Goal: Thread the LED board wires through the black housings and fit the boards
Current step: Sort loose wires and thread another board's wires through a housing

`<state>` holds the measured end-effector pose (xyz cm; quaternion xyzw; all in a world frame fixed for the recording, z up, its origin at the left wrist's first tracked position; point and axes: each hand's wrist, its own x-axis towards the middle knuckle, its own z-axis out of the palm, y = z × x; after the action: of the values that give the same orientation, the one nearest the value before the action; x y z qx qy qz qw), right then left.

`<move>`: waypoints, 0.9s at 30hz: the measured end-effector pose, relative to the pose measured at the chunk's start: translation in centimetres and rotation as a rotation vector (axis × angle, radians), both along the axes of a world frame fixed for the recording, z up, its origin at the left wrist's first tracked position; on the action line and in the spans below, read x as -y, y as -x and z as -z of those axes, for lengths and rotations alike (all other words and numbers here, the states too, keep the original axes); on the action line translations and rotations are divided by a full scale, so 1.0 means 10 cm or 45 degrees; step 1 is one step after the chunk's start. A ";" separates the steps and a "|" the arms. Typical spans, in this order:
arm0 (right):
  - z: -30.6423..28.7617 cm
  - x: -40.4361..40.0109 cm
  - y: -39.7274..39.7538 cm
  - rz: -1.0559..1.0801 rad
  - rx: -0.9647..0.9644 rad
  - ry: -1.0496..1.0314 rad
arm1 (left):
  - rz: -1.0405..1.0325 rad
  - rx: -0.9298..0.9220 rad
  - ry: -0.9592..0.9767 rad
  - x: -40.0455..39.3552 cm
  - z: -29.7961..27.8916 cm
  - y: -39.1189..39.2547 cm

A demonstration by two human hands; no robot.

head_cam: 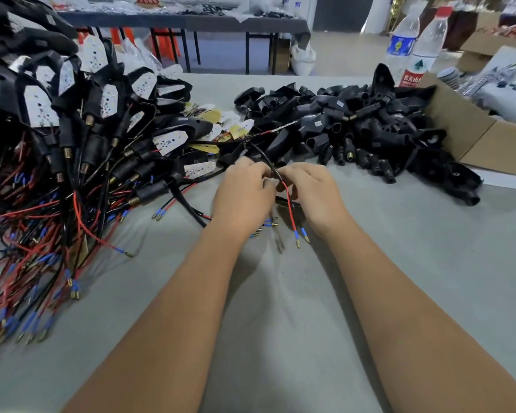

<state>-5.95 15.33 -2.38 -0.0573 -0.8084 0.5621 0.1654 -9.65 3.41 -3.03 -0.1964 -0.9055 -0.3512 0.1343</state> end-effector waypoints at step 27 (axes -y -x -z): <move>-0.11 -0.31 -0.08 -0.096 -0.189 1.281 | 0.565 0.500 -0.510 -0.10 -0.06 -0.26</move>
<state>-5.15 18.42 -1.30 -0.0607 -0.4251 0.8899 0.1538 -7.02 4.44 -2.45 -0.2868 -0.7626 -0.5734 -0.0859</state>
